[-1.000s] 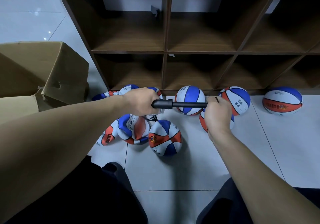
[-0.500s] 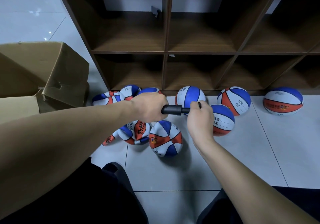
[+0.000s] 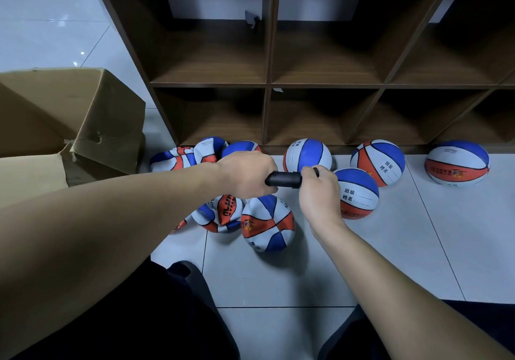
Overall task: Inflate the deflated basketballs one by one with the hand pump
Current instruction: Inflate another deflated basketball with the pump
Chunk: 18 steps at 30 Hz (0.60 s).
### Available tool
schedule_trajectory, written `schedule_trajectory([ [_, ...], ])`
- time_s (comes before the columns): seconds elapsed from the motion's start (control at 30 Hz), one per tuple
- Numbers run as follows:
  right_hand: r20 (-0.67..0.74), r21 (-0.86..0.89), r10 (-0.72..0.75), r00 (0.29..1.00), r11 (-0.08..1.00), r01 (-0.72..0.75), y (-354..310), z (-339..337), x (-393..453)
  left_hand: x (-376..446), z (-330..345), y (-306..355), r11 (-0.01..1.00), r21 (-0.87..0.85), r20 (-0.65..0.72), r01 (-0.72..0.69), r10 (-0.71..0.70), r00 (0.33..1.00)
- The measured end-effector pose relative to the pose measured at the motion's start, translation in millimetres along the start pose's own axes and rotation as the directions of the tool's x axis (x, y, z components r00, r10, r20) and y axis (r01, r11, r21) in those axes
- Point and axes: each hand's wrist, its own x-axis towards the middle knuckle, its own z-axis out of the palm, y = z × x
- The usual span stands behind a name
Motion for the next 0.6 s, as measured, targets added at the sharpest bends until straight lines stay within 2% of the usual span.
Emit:
schedule_trajectory([
  [0.1,-0.024,0.007,0.047,0.999,0.999,-0.047,3,-9,7,1,1,-10,1.0,0.004,0.029,0.011,-0.011,1.0],
  [0.27,-0.141,0.069,0.125,0.982,0.991,-0.116,9,-36,29,-4,-3,-42,0.996,0.014,0.075,0.083,-0.084,0.994],
  [0.47,-0.2,0.108,0.084,0.976,0.992,-0.063,9,-30,25,-3,-1,-36,0.995,0.045,0.021,0.095,-0.096,0.995],
  [0.6,-0.195,0.07,0.03,0.98,0.997,-0.016,3,-19,15,-2,0,-26,0.997,0.047,-0.015,0.064,-0.063,0.998],
])
